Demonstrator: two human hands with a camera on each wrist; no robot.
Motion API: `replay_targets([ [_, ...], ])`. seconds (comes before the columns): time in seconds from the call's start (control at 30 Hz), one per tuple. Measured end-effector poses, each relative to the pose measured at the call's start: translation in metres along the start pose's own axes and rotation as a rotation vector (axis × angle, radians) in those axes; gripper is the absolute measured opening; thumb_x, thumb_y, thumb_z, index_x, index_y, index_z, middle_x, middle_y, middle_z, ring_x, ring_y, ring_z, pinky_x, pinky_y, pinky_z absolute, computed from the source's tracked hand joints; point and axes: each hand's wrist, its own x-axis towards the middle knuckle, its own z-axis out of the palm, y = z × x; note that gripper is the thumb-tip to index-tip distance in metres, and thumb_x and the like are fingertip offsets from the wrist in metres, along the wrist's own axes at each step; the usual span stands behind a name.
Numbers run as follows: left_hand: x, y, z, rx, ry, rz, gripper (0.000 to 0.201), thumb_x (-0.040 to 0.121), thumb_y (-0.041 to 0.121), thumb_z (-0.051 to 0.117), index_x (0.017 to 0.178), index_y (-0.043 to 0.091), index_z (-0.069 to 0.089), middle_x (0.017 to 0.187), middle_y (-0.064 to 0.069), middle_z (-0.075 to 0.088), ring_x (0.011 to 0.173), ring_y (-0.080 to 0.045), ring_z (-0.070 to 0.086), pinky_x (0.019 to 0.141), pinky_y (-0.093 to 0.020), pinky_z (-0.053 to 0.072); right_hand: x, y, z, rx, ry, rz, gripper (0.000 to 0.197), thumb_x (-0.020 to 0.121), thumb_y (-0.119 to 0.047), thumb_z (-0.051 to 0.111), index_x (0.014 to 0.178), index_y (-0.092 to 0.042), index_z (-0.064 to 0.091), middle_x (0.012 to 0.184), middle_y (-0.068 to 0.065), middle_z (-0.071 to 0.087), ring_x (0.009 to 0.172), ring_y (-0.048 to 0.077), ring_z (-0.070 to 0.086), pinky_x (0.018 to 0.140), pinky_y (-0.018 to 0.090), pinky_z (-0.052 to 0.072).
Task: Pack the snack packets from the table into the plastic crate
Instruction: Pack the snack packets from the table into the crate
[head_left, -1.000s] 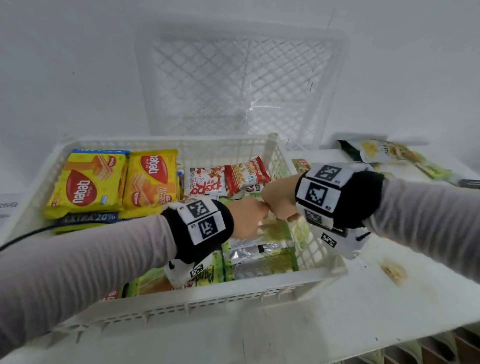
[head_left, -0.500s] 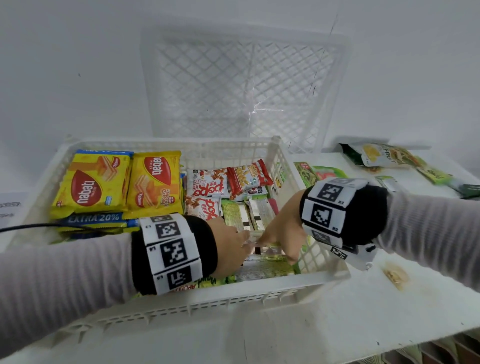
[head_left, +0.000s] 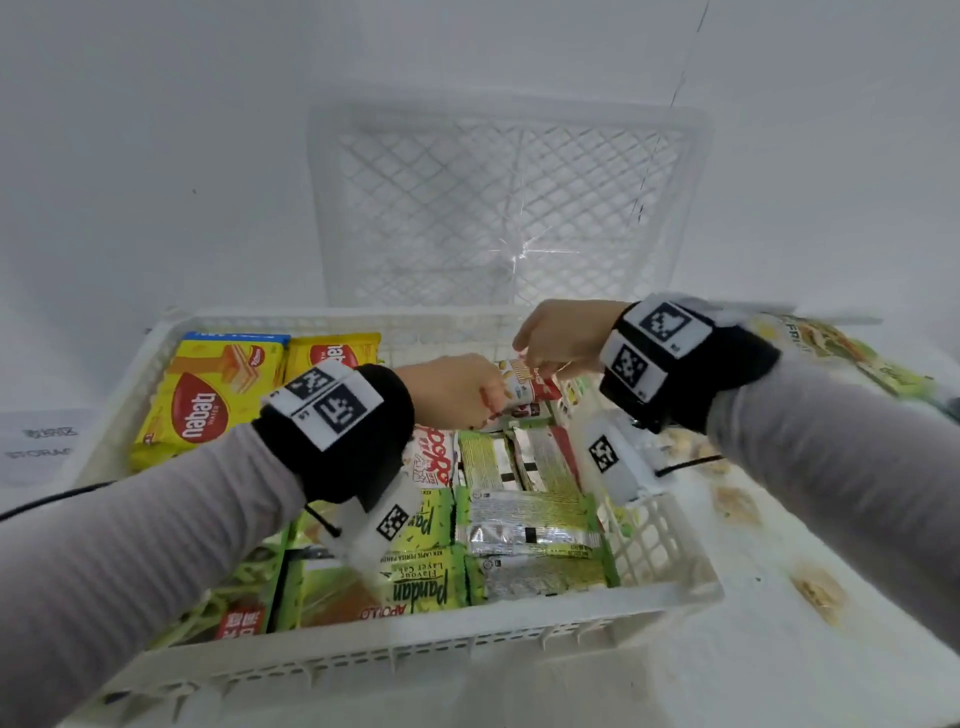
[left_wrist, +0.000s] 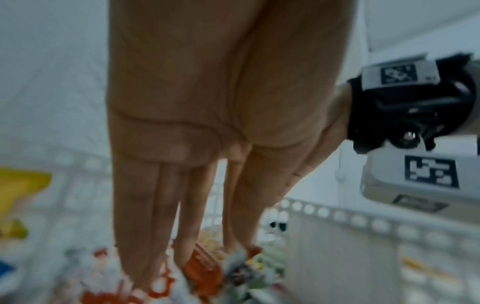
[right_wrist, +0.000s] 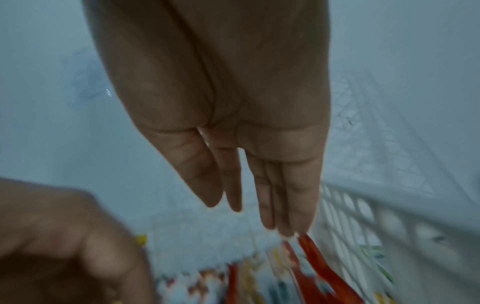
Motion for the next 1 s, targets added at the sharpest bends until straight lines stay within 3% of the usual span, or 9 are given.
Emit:
replay_targets([
  [0.07, 0.004, -0.007, 0.006, 0.184, -0.081, -0.146, 0.035, 0.093, 0.002, 0.045, 0.127, 0.004, 0.054, 0.112, -0.006, 0.054, 0.084, -0.014, 0.052, 0.057, -0.011, 0.039, 0.012, -0.001, 0.010, 0.004, 0.039, 0.015, 0.040, 0.090, -0.006, 0.050, 0.130, -0.006, 0.053, 0.134, 0.013, 0.053, 0.122, 0.029, 0.051, 0.102, 0.036, 0.043],
  [0.13, 0.006, -0.010, 0.018, 0.383, -0.236, -0.228, 0.039, 0.092, 0.007, 0.053, 0.130, 0.002, 0.047, 0.109, -0.007, 0.055, 0.090, -0.017, 0.055, 0.064, -0.016, 0.042, 0.027, 0.001, 0.031, -0.023, 0.036, -0.003, 0.041, 0.090, -0.006, 0.051, 0.131, -0.010, 0.052, 0.136, 0.008, 0.051, 0.123, 0.025, 0.050, 0.099, 0.032, 0.040],
  [0.23, 0.009, -0.015, 0.031, 0.584, -0.357, -0.245, 0.042, 0.091, 0.017, 0.059, 0.128, 0.002, 0.047, 0.120, -0.010, 0.058, 0.102, -0.021, 0.058, 0.073, -0.023, 0.044, 0.052, -0.002, 0.059, -0.178, 0.033, -0.038, 0.043, 0.087, -0.020, 0.059, 0.129, -0.013, 0.054, 0.128, 0.012, 0.056, 0.117, 0.030, 0.053, 0.097, 0.040, 0.045],
  [0.43, 0.009, -0.021, 0.040, 0.723, -0.352, -0.255, 0.039, 0.096, 0.019, 0.051, 0.132, 0.004, 0.048, 0.131, -0.012, 0.049, 0.096, -0.019, 0.047, 0.050, -0.024, 0.032, 0.086, -0.005, 0.093, -0.523, 0.095, 0.071, 0.023, 0.087, -0.038, 0.053, 0.107, -0.028, 0.058, 0.113, 0.002, 0.058, 0.113, 0.034, 0.041, 0.090, 0.050, 0.034],
  [0.53, 0.009, -0.020, 0.047, 0.763, -0.347, -0.242, 0.044, 0.099, 0.015, 0.042, 0.140, 0.002, 0.036, 0.137, -0.014, 0.045, 0.118, -0.025, 0.047, 0.068, -0.027, 0.038, 0.084, -0.011, 0.096, -0.505, 0.099, 0.118, 0.026, 0.082, -0.043, 0.054, 0.105, -0.031, 0.058, 0.117, 0.008, 0.052, 0.114, 0.035, 0.040, 0.096, 0.053, 0.025],
  [0.7, 0.009, -0.016, 0.051, 0.769, -0.363, -0.261, 0.055, 0.099, 0.012, 0.038, 0.148, -0.001, 0.016, 0.148, -0.019, 0.030, 0.130, -0.032, 0.040, 0.099, -0.036, 0.040, 0.086, 0.003, 0.094, -0.459, 0.138, 0.086, 0.028, 0.088, -0.037, 0.051, 0.114, -0.027, 0.056, 0.127, 0.008, 0.047, 0.120, 0.032, 0.039, 0.099, 0.044, 0.029],
  [0.77, 0.010, -0.015, 0.046, 0.726, -0.405, -0.258, 0.050, 0.100, 0.011, 0.034, 0.146, -0.003, 0.021, 0.146, -0.020, 0.034, 0.127, -0.030, 0.043, 0.095, -0.032, 0.041, 0.086, 0.007, 0.090, -0.435, 0.126, 0.062, 0.030, 0.089, -0.034, 0.052, 0.117, -0.025, 0.052, 0.129, 0.010, 0.042, 0.120, 0.033, 0.040, 0.099, 0.042, 0.032],
  [0.9, 0.007, -0.013, 0.034, 0.640, -0.325, -0.229, 0.041, 0.101, 0.023, 0.034, 0.135, 0.002, 0.043, 0.130, -0.014, 0.051, 0.089, -0.021, 0.049, 0.069, -0.025, 0.037, 0.085, 0.003, 0.092, -0.445, 0.133, 0.044, 0.032, 0.087, -0.045, 0.052, 0.113, -0.027, 0.056, 0.127, 0.008, 0.047, 0.117, 0.031, 0.040, 0.093, 0.040, 0.032],
  [1.0, 0.005, -0.015, 0.036, 0.709, -0.410, -0.252, 0.041, 0.100, 0.019, 0.035, 0.137, 0.002, 0.041, 0.135, -0.013, 0.049, 0.107, -0.026, 0.054, 0.077, -0.028, 0.042, 0.083, -0.005, 0.095, -0.425, 0.115, 0.136, 0.035, 0.087, -0.044, 0.051, 0.118, -0.027, 0.055, 0.134, 0.009, 0.039, 0.121, 0.033, 0.035, 0.099, 0.041, 0.030],
])
